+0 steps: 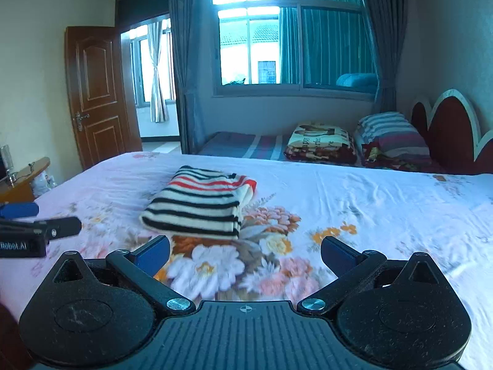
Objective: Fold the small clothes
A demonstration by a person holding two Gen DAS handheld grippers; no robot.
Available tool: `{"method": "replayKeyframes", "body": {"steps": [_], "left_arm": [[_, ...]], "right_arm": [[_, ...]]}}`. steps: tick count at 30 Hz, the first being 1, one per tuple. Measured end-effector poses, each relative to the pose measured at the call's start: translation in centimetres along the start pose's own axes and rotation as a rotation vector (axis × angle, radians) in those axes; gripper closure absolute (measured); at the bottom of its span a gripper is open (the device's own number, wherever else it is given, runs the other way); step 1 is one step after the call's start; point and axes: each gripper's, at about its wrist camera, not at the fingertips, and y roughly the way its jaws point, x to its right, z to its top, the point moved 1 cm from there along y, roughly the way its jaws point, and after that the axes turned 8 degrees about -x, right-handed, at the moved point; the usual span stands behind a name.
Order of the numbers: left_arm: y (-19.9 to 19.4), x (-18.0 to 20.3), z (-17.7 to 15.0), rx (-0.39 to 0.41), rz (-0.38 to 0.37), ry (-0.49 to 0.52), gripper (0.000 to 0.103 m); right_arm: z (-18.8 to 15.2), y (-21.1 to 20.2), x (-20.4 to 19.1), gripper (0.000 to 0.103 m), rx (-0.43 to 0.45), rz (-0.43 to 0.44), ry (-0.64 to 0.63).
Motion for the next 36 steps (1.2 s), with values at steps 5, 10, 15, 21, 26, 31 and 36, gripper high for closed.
{"method": "replayKeyframes", "body": {"steps": [5,10,15,21,26,31,36], "left_arm": [[-2.4,1.3,-0.6,0.017,0.007,0.002,0.001],[-4.0,2.1,-0.9,0.04,0.003,0.008,0.001],[-4.8,2.4,-0.9,0.062,-0.003,0.012,0.001],[-5.4,2.6,-0.7,0.082,0.005,0.015,0.001],[-5.4,2.7,-0.7,0.081,0.006,0.013,0.001],[-5.4,2.7,-0.7,0.082,0.002,0.004,0.001],[-5.5,2.5,-0.9,0.084,-0.002,0.001,0.001]], "right_arm": [[-1.3,-2.9,0.2,0.0,0.008,-0.028,0.015],[-1.4,-4.8,0.2,0.0,0.028,-0.02,0.018],[-0.9,-6.0,0.2,0.0,0.05,-0.014,-0.003],[-0.4,-6.1,0.4,0.0,0.062,-0.026,-0.006],[-0.2,-6.0,0.6,0.0,0.065,-0.016,-0.009],[-0.3,-5.9,0.6,0.0,0.061,-0.017,-0.018],[-0.4,-6.3,0.8,0.0,0.065,-0.022,-0.02]]}}
